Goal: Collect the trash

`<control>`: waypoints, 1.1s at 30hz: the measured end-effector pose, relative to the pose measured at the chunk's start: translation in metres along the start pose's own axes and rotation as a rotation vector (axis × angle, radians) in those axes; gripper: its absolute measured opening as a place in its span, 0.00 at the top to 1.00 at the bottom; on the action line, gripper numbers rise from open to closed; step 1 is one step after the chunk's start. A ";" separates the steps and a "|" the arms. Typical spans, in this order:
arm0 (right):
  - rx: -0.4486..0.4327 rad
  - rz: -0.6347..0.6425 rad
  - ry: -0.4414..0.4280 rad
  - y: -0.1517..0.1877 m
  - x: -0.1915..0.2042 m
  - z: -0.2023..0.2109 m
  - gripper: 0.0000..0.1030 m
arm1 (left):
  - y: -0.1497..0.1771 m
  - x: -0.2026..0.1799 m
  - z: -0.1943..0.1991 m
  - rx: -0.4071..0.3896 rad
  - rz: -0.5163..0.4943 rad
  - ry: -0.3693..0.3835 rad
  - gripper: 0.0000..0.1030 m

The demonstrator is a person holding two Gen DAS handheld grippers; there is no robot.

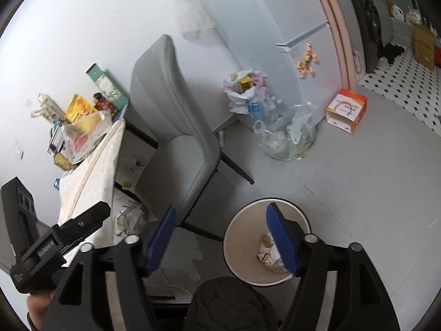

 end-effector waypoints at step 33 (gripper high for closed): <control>-0.158 0.296 0.071 0.012 0.164 0.078 0.08 | -0.007 0.109 0.192 -0.313 0.111 -0.086 0.06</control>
Point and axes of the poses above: each gripper's, at about its wrist camera, not at the fingertips, and z roughly against the way its jaws point, x to its left, y to its underside, the point moved 8 cm from there along -z, roughly the way its jaws point, and after that the axes turned 1 degree about x, right-handed, at the moved point
